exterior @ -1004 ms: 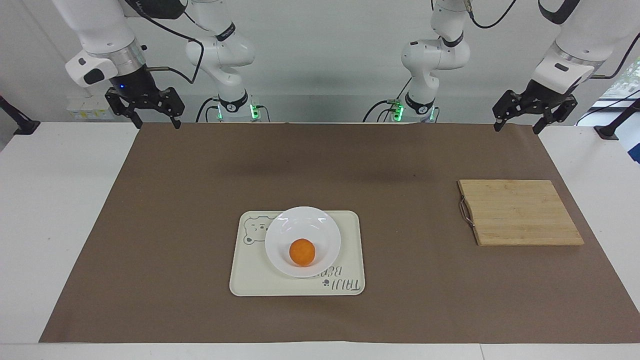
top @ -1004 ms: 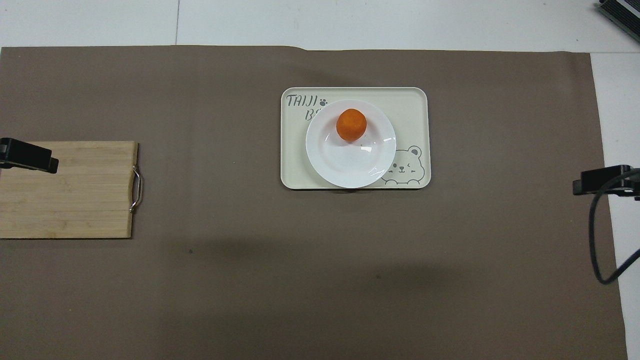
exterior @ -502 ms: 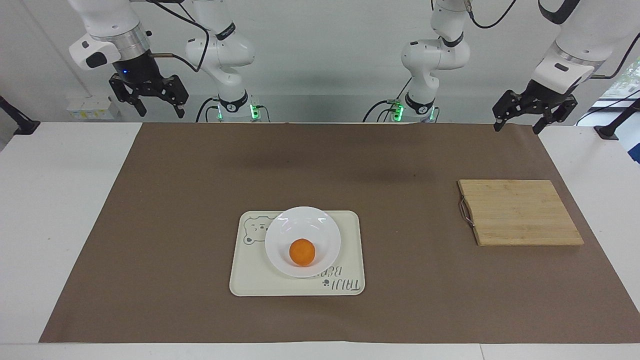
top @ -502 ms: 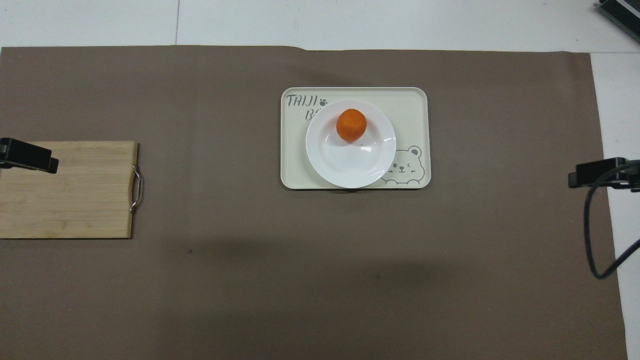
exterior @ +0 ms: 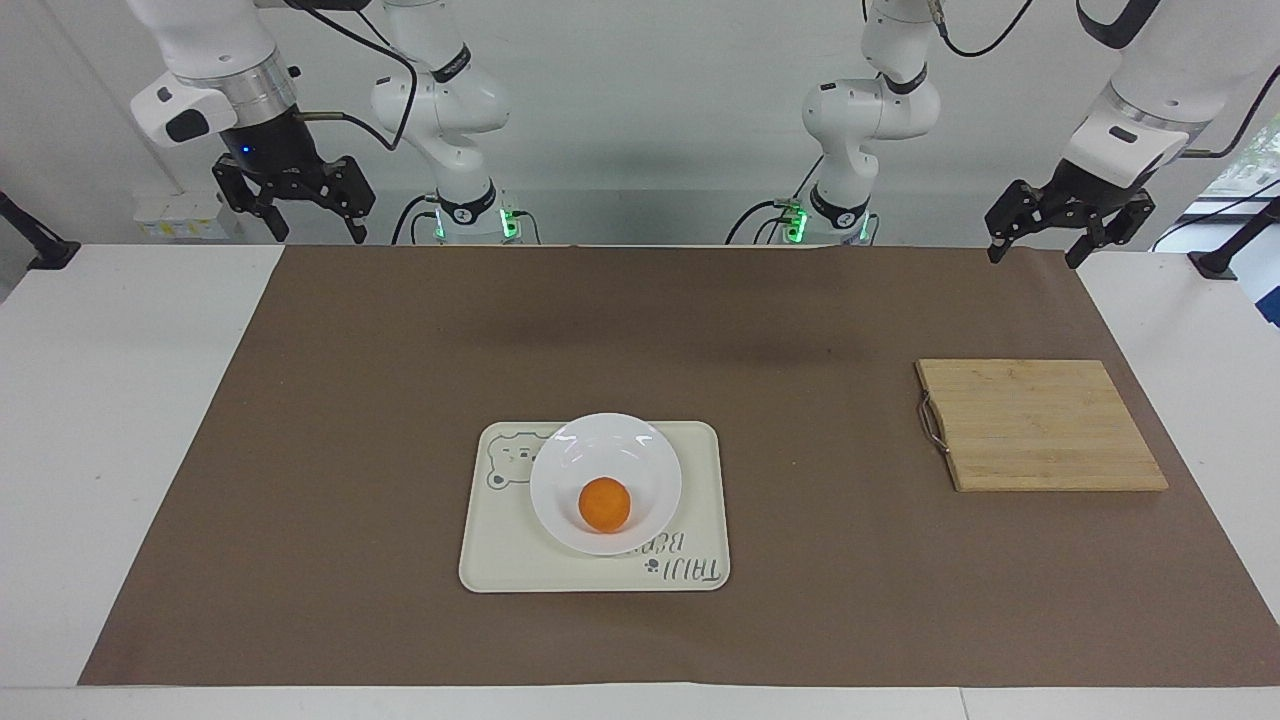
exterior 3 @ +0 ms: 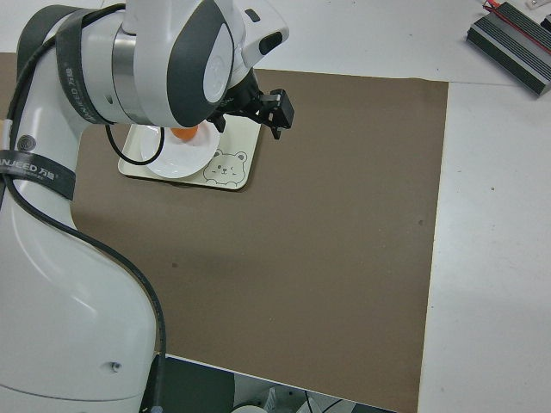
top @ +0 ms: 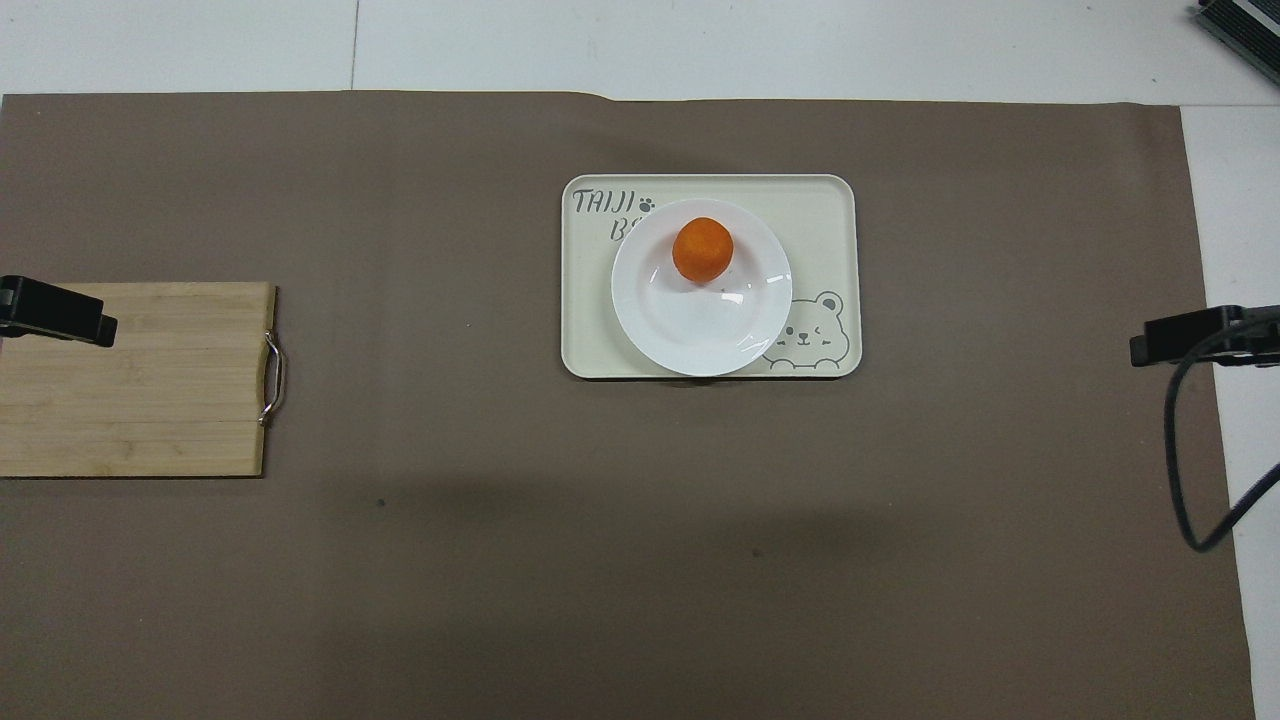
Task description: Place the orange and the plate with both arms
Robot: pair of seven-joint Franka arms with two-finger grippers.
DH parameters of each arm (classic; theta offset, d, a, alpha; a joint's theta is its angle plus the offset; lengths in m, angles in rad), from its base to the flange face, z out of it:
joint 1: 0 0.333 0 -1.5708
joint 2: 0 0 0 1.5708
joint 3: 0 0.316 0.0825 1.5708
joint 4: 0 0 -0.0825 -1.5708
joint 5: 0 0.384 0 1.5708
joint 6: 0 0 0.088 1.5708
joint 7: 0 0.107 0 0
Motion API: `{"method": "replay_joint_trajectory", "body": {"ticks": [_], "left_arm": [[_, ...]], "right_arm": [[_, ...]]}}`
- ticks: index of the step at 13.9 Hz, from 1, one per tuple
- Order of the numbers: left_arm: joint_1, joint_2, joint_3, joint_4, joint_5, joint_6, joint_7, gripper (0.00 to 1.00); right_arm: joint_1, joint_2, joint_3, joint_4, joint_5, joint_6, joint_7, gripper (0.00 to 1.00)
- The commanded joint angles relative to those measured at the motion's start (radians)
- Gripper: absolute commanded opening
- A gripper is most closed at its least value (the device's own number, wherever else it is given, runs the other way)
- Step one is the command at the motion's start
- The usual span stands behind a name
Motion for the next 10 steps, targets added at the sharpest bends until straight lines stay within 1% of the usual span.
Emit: {"method": "replay_joint_trajectory", "body": {"ticks": [1,10], "left_arm": [[0.009,-0.019,-0.009,-0.017,0.019,-0.003,-0.01,1.0],[0.009,-0.019,-0.007,-0.019,0.019,-0.012,-0.016,1.0]], "right_arm": [[0.0,0.001,0.003,0.005,-0.02,-0.009,-0.019,1.0],[-0.002,0.002,0.001,0.01,-0.02,-0.012,-0.014,1.0]]}}
